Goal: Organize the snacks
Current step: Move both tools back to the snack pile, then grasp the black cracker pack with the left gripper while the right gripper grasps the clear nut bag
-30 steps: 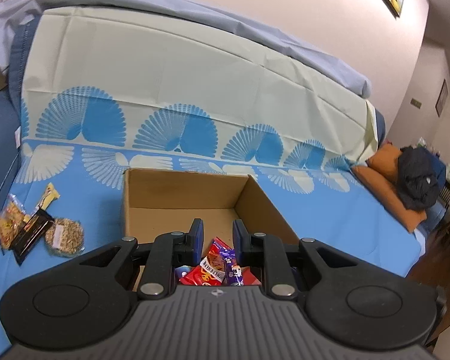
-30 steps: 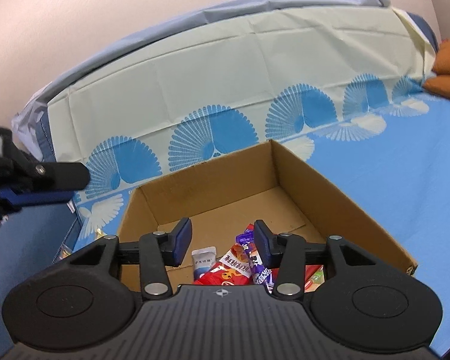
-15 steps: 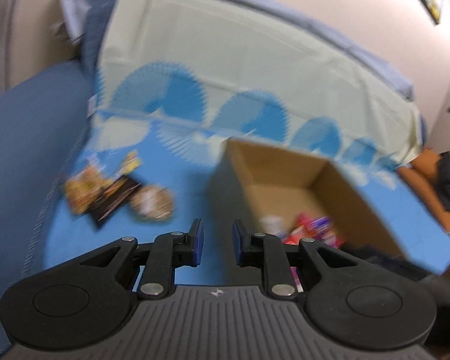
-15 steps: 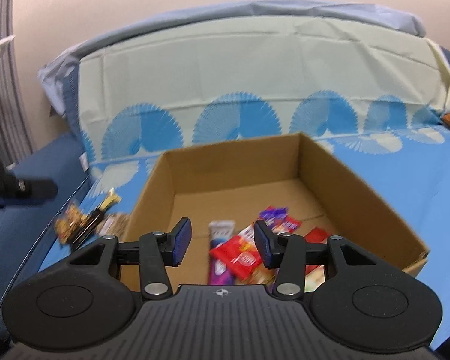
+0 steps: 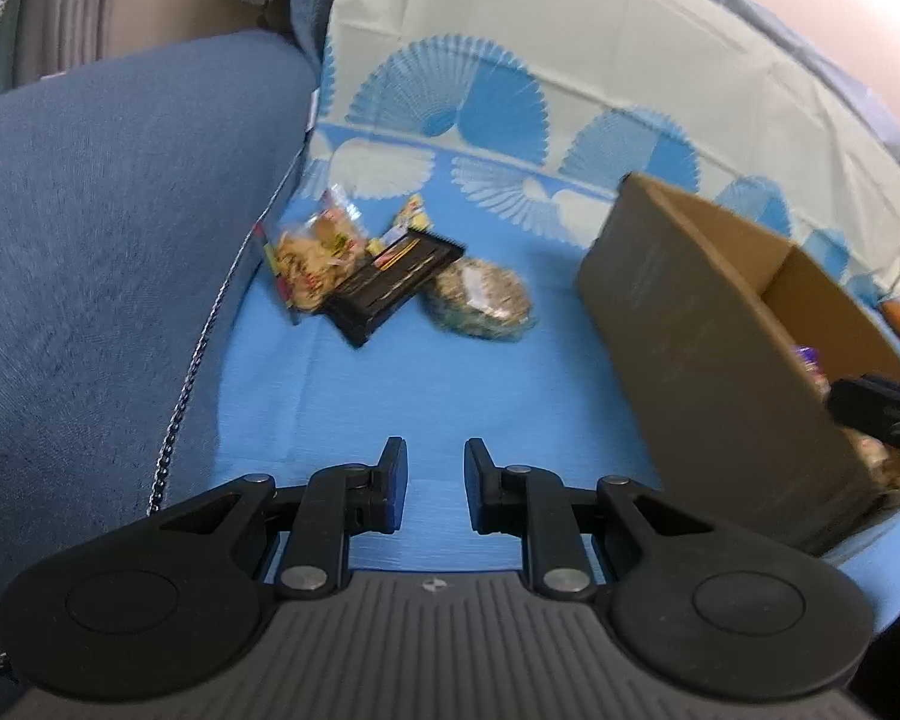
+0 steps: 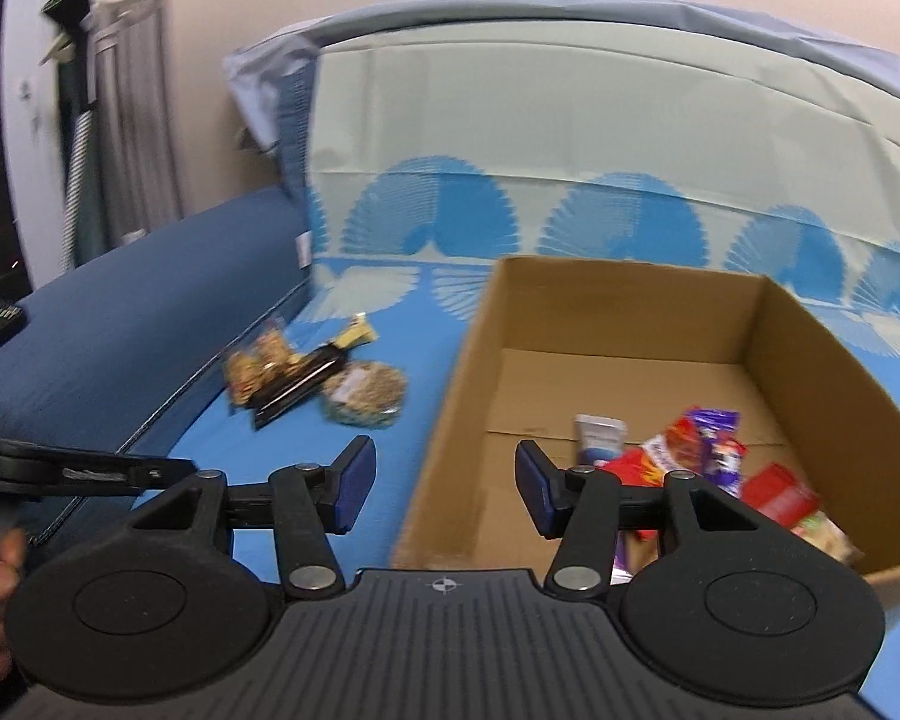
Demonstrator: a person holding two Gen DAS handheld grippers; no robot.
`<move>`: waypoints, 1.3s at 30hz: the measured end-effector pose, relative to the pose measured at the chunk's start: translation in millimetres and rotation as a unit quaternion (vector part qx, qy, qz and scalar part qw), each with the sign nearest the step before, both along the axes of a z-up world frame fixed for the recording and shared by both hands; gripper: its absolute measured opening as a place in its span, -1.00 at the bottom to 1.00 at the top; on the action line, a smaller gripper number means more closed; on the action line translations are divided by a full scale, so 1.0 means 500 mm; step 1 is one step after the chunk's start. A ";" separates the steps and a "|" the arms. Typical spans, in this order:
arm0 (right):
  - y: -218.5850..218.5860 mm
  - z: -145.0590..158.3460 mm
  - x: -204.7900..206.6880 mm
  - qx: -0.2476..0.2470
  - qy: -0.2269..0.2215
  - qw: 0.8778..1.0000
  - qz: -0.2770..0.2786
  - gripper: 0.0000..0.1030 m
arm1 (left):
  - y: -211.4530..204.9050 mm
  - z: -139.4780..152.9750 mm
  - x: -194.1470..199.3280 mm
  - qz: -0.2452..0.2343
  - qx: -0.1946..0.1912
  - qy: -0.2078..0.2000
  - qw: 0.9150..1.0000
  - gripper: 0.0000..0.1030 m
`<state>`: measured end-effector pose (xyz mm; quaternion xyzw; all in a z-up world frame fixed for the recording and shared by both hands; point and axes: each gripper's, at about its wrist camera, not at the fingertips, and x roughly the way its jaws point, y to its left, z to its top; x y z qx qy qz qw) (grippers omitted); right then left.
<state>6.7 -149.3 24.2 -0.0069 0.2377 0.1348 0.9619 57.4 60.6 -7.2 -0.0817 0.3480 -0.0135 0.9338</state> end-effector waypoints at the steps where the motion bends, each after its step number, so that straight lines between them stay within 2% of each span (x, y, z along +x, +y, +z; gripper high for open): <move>1: 0.006 -0.001 -0.001 -0.002 -0.001 1.000 0.006 0.09 | 0.001 -0.002 0.007 0.003 0.004 -0.001 1.000 -0.57; 4: 0.021 -0.001 0.004 0.005 0.001 1.000 0.016 0.17 | -0.012 -0.004 0.042 -0.002 0.038 -0.020 0.999 -0.49; 5: 0.024 0.001 0.007 0.009 0.002 1.000 0.020 0.18 | -0.018 -0.008 0.058 -0.003 0.054 -0.020 0.998 -0.17; 7: 0.028 0.002 0.010 0.014 0.002 1.000 0.026 0.22 | -0.023 -0.019 0.098 0.007 0.086 -0.014 0.996 0.18; 9: 0.030 0.000 0.017 0.018 0.005 0.999 0.027 0.23 | -0.025 -0.025 0.141 0.013 0.105 -0.012 0.994 0.24; 11: 0.030 -0.002 0.026 0.025 0.012 0.999 0.025 0.23 | -0.030 -0.034 0.183 0.018 0.132 -0.002 0.991 0.48; 14: 0.032 -0.002 0.038 0.031 0.016 0.999 0.022 0.26 | -0.042 -0.050 0.241 0.016 0.182 0.006 0.983 0.62; 18: 0.038 -0.001 0.050 0.034 0.015 0.999 0.024 0.28 | -0.063 -0.083 0.295 -0.005 0.251 0.016 0.968 0.62; 21: 0.041 -0.004 0.055 0.033 0.018 0.999 0.027 0.28 | -0.064 -0.096 0.315 -0.007 0.266 0.018 0.964 0.42; 23: 0.043 -0.005 0.058 0.032 0.018 0.999 0.028 0.29 | -0.058 -0.098 0.321 -0.009 0.256 0.018 0.967 -0.02; 26: 0.046 -0.006 0.062 0.031 0.019 0.999 0.026 0.30 | -0.050 -0.087 0.318 -0.005 0.245 0.018 0.969 -0.24; 30: 0.052 -0.005 0.064 0.027 0.014 0.999 0.023 0.30 | -0.032 -0.058 0.272 0.015 0.201 0.017 0.979 -0.42; 33: 0.063 0.004 0.062 0.017 -0.002 1.000 0.023 0.30 | -0.007 -0.035 0.210 0.044 0.144 0.027 0.988 -0.51; 34: 0.067 0.007 0.063 0.014 -0.006 1.000 0.022 0.30 | 0.001 -0.029 0.184 0.054 0.124 0.033 0.990 -0.62; 39: 0.094 0.027 0.084 -0.008 -0.010 1.000 0.018 0.37 | 0.030 -0.031 0.067 0.082 0.059 0.052 0.994 -0.64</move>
